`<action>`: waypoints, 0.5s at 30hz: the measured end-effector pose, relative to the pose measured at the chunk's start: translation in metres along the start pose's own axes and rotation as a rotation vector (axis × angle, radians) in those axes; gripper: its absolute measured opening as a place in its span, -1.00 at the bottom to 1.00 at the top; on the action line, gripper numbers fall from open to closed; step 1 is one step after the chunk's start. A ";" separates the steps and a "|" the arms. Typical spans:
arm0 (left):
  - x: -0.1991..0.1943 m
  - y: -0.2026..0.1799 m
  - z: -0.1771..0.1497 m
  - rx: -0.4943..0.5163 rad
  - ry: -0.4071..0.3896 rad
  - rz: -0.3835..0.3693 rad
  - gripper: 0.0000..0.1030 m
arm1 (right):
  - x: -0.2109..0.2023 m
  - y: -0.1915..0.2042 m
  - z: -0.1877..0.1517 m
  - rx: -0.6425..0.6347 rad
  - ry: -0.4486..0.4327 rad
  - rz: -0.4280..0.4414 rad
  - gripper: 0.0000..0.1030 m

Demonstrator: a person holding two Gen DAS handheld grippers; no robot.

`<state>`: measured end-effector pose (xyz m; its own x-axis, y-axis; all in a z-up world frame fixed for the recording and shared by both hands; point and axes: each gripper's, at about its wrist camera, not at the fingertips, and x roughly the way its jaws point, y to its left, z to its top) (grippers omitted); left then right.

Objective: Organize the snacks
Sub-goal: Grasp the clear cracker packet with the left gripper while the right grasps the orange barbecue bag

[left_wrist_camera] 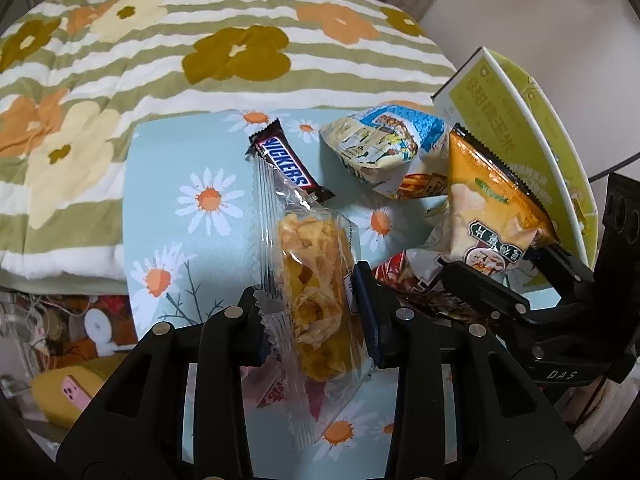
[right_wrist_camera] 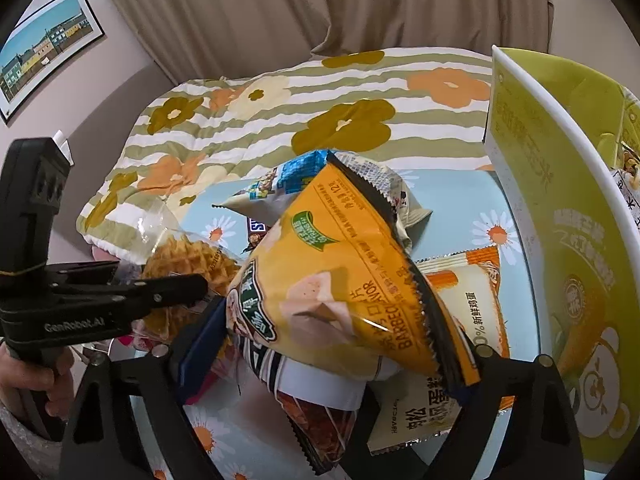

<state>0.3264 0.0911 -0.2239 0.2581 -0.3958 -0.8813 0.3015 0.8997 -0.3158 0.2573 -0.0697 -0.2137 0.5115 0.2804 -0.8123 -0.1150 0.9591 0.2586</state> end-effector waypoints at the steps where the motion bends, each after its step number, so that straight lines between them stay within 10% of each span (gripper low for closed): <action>1: -0.001 -0.001 0.000 -0.001 -0.002 -0.001 -0.39 | -0.001 0.000 0.000 -0.002 0.000 0.002 0.61; 15: -0.029 -0.014 -0.005 -0.011 -0.060 -0.014 -0.40 | -0.033 -0.003 -0.004 -0.004 -0.047 0.017 0.53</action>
<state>0.3100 0.0906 -0.1957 0.3090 -0.4186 -0.8540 0.2951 0.8958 -0.3323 0.2374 -0.0811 -0.1900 0.5485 0.2942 -0.7827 -0.1274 0.9545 0.2695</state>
